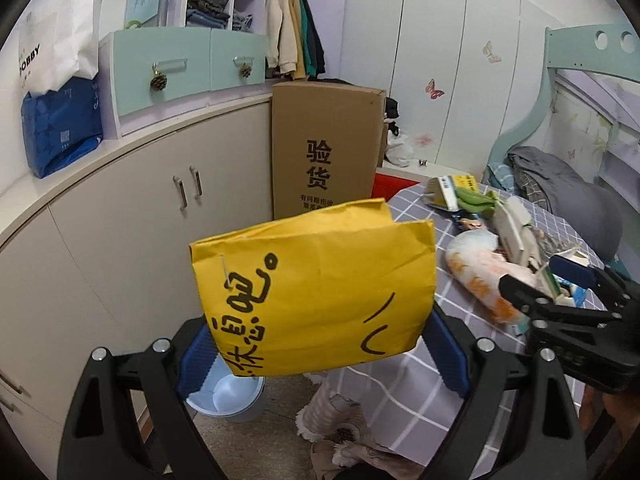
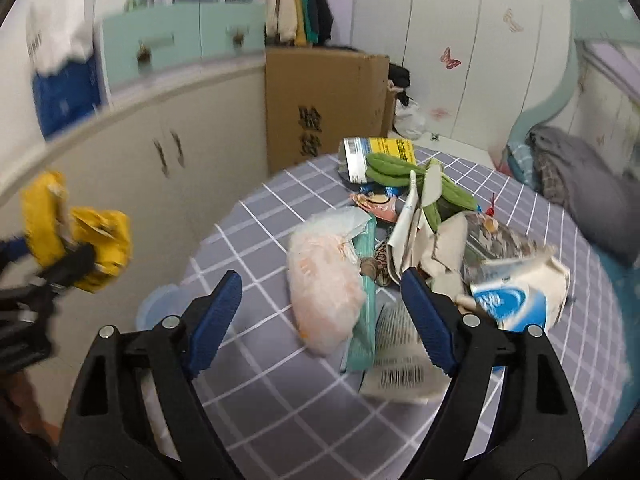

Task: Collect trash
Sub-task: 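Grasp the clear plastic bag of scraps with the right gripper while the left holds the yellow bag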

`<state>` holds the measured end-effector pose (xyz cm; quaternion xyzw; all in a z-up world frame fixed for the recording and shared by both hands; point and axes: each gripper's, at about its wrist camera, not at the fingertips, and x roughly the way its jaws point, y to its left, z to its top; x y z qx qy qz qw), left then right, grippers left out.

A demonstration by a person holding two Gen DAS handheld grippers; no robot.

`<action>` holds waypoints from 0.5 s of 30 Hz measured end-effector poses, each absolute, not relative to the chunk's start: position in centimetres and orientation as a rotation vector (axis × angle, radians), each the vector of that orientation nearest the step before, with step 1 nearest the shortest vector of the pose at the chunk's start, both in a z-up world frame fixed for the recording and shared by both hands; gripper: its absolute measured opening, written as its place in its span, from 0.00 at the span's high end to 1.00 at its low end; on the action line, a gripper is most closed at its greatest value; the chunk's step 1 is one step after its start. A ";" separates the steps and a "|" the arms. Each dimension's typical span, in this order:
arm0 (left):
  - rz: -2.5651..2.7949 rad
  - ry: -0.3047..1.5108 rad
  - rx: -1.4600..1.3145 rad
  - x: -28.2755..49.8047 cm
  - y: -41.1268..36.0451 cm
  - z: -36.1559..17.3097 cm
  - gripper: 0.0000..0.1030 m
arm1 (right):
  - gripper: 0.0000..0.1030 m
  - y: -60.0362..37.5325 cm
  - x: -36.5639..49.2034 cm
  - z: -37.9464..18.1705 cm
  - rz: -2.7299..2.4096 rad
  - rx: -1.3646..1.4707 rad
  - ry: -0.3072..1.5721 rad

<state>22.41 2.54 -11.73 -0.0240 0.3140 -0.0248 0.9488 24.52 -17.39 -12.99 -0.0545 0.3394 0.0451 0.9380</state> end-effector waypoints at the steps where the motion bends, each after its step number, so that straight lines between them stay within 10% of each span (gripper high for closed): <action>1: -0.052 0.644 -0.053 22.6 2.9 -11.9 0.14 | 0.36 -17.1 24.9 -13.4 0.080 -0.133 0.708; 5: -0.065 0.660 -0.054 23.6 4.2 -12.8 0.14 | 0.63 -16.0 26.3 -15.0 0.062 -0.204 0.765; 15: -0.063 0.683 -0.109 24.5 9.1 -14.9 0.14 | 0.69 -10.6 24.4 -12.0 0.214 -0.153 0.633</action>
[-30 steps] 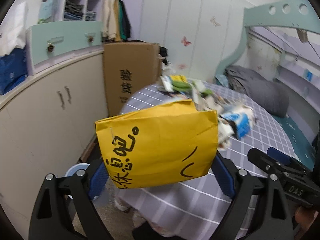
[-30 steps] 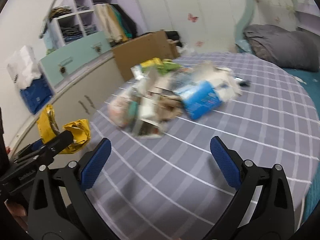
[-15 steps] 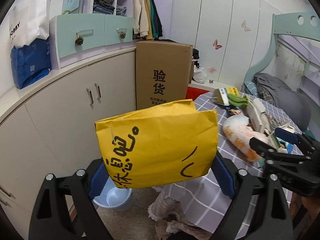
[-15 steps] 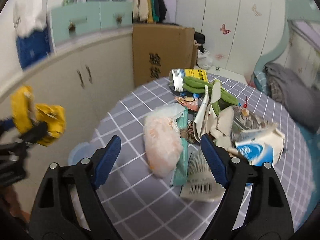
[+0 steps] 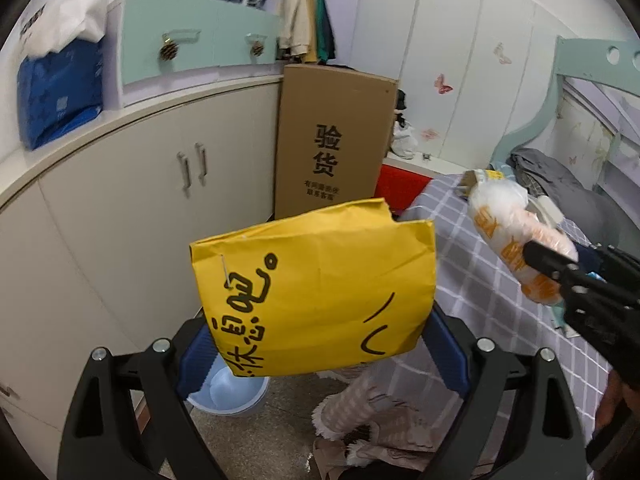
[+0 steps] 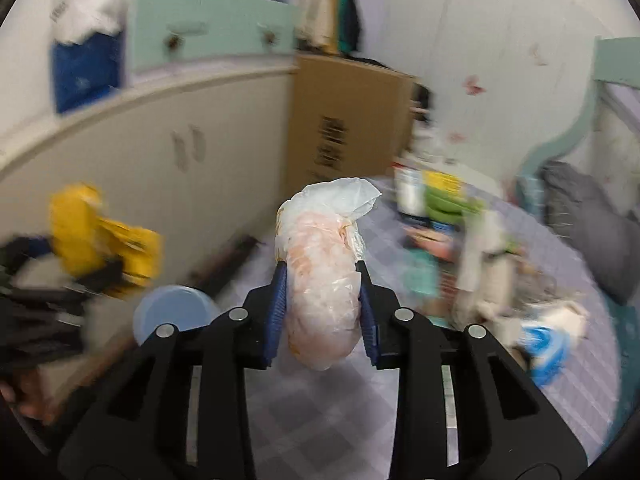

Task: Collect trash
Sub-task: 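Grasp the clear plastic bag of scraps with the right gripper while the left holds the yellow bag, then drop the plastic bag and yellow bag into the blue wastebasket with both grippers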

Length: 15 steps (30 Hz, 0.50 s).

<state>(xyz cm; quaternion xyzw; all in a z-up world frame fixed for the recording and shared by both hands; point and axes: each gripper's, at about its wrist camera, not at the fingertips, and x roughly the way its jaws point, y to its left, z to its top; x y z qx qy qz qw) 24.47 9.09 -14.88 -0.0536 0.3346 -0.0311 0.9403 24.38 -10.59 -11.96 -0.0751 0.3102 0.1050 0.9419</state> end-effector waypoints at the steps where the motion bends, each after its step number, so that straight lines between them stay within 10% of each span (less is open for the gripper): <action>1: -0.048 0.690 -0.119 24.6 10.0 -15.3 0.14 | 0.69 -9.6 24.5 -11.8 0.249 -0.144 0.634; 15: 0.283 0.896 -0.211 29.0 27.8 -25.3 0.14 | 0.63 11.5 33.9 -26.1 0.588 -0.131 0.882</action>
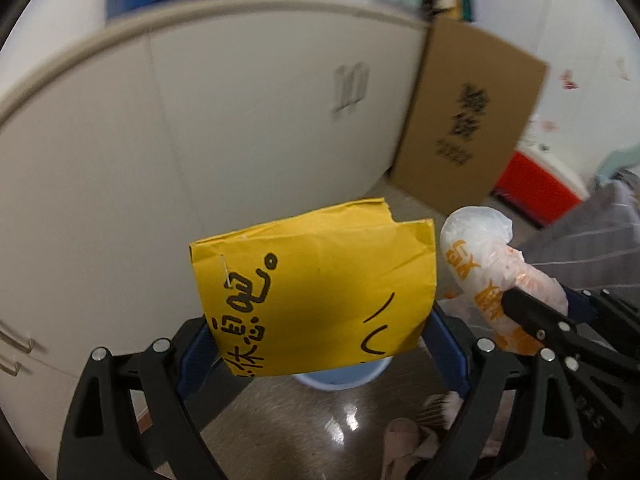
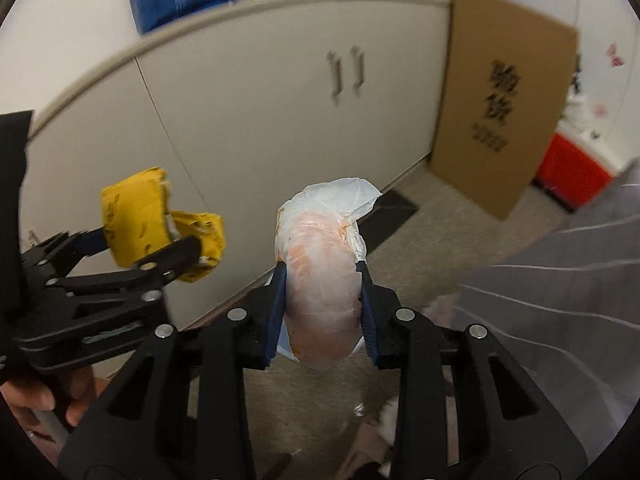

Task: Collect trash
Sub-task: 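Drop the plastic bag and yellow bag into the blue wastebasket with both grippers, then return to the table and grasp the teal toothpaste tube with the left gripper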

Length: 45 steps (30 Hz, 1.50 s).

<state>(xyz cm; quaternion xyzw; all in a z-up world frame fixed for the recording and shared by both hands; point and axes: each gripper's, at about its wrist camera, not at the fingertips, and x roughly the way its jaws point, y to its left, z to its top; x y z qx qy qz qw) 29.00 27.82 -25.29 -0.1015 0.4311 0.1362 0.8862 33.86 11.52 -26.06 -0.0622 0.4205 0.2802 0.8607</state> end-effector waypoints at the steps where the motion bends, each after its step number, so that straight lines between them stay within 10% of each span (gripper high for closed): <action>1: 0.295 0.915 -0.218 29.4 28.6 -26.1 0.14 | 0.51 12.0 34.5 -26.8 0.588 -0.122 0.886; 4: 0.342 0.965 -0.211 31.0 30.2 -28.6 0.14 | 0.30 13.3 37.0 -29.5 0.548 -0.113 0.923; 19: 0.241 1.101 -0.234 35.3 28.5 -35.1 0.14 | 0.23 10.2 37.3 -31.7 0.379 -0.078 0.877; 45: 0.253 0.939 -0.283 30.8 25.6 -24.6 0.10 | 0.20 5.2 31.7 -21.4 0.385 0.052 0.709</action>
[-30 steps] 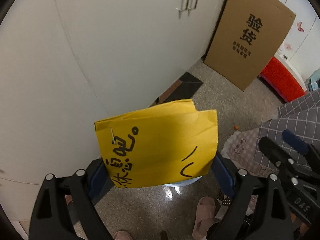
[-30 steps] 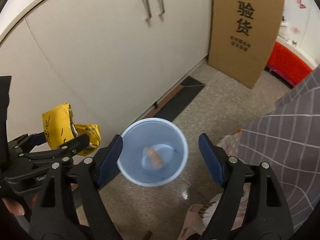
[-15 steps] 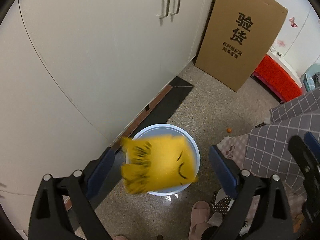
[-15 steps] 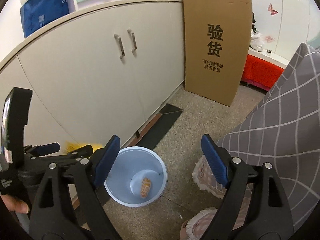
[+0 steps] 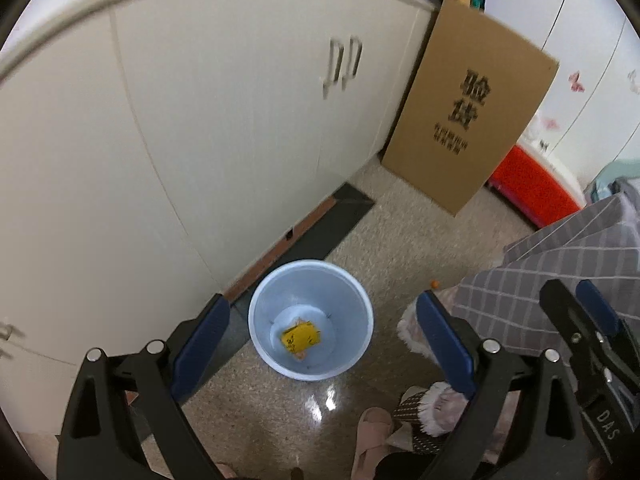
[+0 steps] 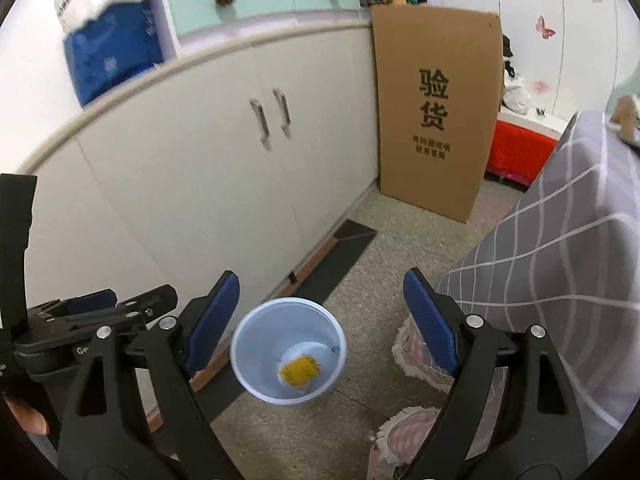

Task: Collect trash
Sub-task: 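Return to the table and grasp the teal toothpaste tube with the left gripper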

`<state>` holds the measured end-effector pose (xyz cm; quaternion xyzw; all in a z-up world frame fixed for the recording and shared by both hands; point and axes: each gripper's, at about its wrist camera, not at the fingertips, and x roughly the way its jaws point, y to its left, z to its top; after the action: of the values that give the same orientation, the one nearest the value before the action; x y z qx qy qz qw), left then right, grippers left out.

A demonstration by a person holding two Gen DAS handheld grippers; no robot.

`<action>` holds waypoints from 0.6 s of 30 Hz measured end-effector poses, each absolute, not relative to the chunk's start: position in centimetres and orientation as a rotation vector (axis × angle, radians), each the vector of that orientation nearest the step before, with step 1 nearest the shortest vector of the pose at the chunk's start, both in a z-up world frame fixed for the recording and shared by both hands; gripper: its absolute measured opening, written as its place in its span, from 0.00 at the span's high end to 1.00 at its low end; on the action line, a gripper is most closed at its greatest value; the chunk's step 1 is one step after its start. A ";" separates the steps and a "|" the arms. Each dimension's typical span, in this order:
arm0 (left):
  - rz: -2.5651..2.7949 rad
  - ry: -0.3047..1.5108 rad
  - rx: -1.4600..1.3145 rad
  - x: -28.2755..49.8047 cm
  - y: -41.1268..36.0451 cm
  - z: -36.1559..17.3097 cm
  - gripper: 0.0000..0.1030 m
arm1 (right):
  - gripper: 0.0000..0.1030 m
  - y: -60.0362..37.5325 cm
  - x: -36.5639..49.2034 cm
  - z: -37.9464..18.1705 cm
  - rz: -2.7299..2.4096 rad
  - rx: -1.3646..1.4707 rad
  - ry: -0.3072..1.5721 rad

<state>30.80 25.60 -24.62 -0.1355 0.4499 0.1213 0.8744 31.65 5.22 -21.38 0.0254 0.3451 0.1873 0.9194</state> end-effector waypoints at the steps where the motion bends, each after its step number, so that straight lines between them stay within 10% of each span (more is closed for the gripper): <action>1: 0.260 0.916 -0.274 29.9 25.3 -23.5 0.10 | 0.20 5.0 31.2 -20.7 0.389 0.056 0.701; 18: 0.106 0.656 -0.179 19.9 12.9 -10.1 0.09 | 0.18 -7.4 20.1 -9.2 0.345 0.142 0.535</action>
<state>19.94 12.87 -10.13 -0.0878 0.3217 0.0520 0.9413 20.06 -7.36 -9.24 0.0697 0.2626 0.1693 0.9474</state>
